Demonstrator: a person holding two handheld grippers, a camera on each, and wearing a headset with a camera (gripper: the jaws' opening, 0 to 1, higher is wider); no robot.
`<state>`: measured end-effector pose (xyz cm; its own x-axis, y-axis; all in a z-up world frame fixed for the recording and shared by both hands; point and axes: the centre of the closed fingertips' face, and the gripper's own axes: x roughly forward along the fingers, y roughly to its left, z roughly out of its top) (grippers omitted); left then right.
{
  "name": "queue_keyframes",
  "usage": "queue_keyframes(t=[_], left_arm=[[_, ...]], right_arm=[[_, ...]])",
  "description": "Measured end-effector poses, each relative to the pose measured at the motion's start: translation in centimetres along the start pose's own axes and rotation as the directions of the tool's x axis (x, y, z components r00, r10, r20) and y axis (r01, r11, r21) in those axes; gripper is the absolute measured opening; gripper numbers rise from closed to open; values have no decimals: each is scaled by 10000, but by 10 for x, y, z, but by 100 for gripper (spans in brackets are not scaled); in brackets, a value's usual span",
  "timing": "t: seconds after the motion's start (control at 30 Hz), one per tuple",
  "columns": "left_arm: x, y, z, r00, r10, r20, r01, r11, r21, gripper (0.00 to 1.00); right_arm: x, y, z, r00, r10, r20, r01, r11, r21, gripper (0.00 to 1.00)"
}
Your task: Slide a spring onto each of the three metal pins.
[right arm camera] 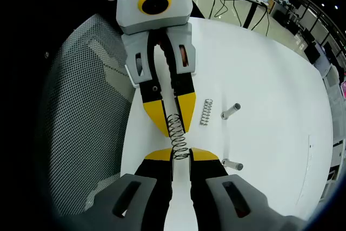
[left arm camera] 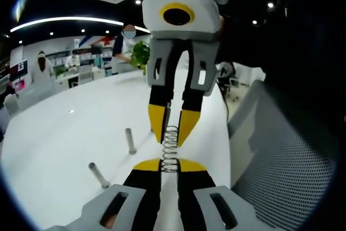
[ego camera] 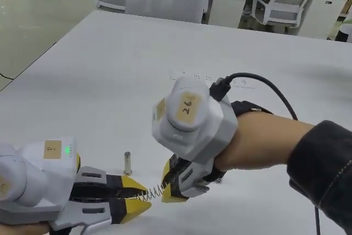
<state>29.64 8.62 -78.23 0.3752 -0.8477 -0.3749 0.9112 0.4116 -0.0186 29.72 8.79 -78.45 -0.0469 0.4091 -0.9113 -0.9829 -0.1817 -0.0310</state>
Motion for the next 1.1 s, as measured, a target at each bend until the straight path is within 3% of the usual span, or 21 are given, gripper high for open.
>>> queue_keyframes(t=[0.6,1.1], left_arm=[[1,-1,0,10000,-5,-7,5,10000,51,3],[0,1,-1,10000,-42,30,41,9999,108,3]], right_arm=[[-11,7,34,9969,-184,764,226,9983,-545,8],[-4,6,29,9977,-25,674,52,9992,-407,10]])
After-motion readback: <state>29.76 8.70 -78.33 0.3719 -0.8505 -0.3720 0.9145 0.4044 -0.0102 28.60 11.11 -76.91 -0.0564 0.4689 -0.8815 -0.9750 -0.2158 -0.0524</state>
